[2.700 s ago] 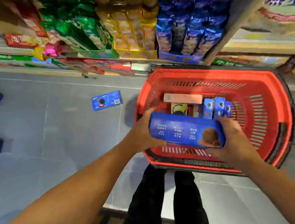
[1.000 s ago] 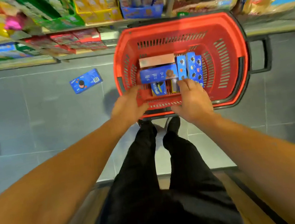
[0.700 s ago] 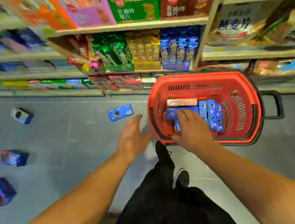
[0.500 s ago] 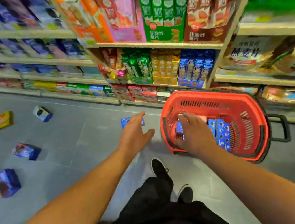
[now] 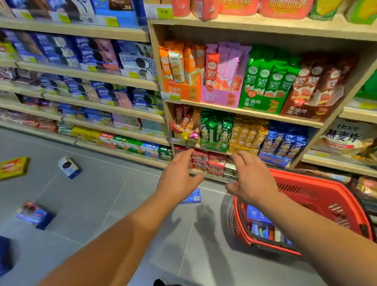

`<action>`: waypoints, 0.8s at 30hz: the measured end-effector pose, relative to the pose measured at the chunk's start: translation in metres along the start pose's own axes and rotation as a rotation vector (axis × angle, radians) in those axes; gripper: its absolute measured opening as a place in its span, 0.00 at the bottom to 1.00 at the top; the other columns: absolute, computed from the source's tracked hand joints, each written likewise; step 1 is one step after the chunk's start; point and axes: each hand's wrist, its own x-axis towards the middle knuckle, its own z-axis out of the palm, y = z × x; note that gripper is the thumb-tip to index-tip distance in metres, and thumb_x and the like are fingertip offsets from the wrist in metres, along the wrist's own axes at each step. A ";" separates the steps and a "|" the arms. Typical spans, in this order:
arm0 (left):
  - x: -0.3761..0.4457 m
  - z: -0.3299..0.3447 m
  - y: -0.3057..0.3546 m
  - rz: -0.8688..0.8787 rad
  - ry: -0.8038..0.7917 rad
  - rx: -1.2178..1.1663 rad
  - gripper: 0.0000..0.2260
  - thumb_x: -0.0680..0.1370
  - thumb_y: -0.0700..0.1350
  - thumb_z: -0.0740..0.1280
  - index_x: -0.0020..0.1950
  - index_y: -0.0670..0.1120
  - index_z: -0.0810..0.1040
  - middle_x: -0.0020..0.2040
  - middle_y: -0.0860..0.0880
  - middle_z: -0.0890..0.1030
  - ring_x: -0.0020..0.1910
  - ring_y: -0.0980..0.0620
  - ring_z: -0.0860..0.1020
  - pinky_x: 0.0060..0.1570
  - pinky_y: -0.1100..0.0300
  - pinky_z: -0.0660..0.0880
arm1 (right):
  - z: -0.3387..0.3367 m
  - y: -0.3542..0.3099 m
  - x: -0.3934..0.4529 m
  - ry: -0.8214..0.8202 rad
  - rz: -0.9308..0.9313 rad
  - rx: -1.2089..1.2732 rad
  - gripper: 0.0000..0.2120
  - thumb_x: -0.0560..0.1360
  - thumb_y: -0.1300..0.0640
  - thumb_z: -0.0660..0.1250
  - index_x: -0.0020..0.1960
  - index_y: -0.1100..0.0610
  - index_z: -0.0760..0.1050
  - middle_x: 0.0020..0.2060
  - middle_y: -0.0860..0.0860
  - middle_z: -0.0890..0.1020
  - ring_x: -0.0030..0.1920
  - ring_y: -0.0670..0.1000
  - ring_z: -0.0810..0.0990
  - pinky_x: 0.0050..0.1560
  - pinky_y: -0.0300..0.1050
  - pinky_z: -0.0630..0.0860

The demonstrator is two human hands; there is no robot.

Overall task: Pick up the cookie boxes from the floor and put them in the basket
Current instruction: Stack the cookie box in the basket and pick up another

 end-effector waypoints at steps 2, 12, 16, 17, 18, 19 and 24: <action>0.011 -0.020 -0.026 0.035 -0.007 0.001 0.34 0.73 0.55 0.69 0.76 0.50 0.61 0.73 0.48 0.68 0.68 0.48 0.70 0.65 0.55 0.67 | 0.004 -0.027 0.017 0.018 0.028 -0.002 0.41 0.71 0.39 0.68 0.76 0.57 0.58 0.72 0.54 0.65 0.72 0.56 0.61 0.73 0.49 0.59; 0.065 -0.069 -0.106 0.055 -0.103 0.026 0.33 0.74 0.56 0.67 0.76 0.50 0.60 0.74 0.49 0.66 0.71 0.49 0.66 0.68 0.55 0.64 | 0.017 -0.088 0.073 -0.014 0.161 0.013 0.41 0.70 0.38 0.68 0.75 0.56 0.58 0.73 0.54 0.64 0.72 0.56 0.62 0.73 0.49 0.60; 0.089 -0.062 -0.122 0.073 -0.152 0.002 0.33 0.74 0.53 0.69 0.76 0.47 0.62 0.73 0.46 0.67 0.72 0.48 0.66 0.69 0.57 0.62 | 0.035 -0.088 0.095 -0.086 0.172 0.020 0.41 0.70 0.38 0.67 0.76 0.56 0.57 0.72 0.53 0.65 0.71 0.56 0.63 0.72 0.50 0.61; 0.097 -0.059 -0.126 0.071 -0.140 0.002 0.33 0.73 0.52 0.70 0.76 0.46 0.63 0.73 0.46 0.68 0.71 0.48 0.66 0.68 0.57 0.63 | 0.041 -0.085 0.104 -0.101 0.166 0.018 0.41 0.70 0.38 0.67 0.76 0.56 0.58 0.72 0.53 0.65 0.71 0.56 0.63 0.72 0.49 0.62; 0.105 -0.056 -0.129 0.062 -0.130 0.008 0.33 0.73 0.51 0.71 0.75 0.46 0.64 0.72 0.45 0.70 0.71 0.47 0.68 0.67 0.56 0.66 | 0.047 -0.082 0.113 -0.111 0.158 0.017 0.41 0.70 0.38 0.67 0.75 0.56 0.58 0.72 0.54 0.65 0.71 0.56 0.64 0.72 0.49 0.62; 0.112 -0.053 -0.132 0.047 -0.132 0.019 0.33 0.72 0.52 0.71 0.74 0.47 0.64 0.71 0.45 0.70 0.70 0.47 0.69 0.64 0.56 0.68 | 0.051 -0.079 0.122 -0.125 0.151 0.017 0.40 0.70 0.38 0.67 0.75 0.56 0.58 0.72 0.54 0.65 0.71 0.56 0.64 0.71 0.50 0.62; 0.146 -0.038 -0.151 -0.092 -0.220 0.021 0.33 0.73 0.54 0.70 0.75 0.50 0.62 0.72 0.47 0.68 0.69 0.48 0.69 0.64 0.56 0.67 | 0.075 -0.074 0.163 -0.230 0.113 0.044 0.40 0.71 0.38 0.66 0.75 0.56 0.58 0.72 0.56 0.65 0.71 0.58 0.63 0.71 0.52 0.63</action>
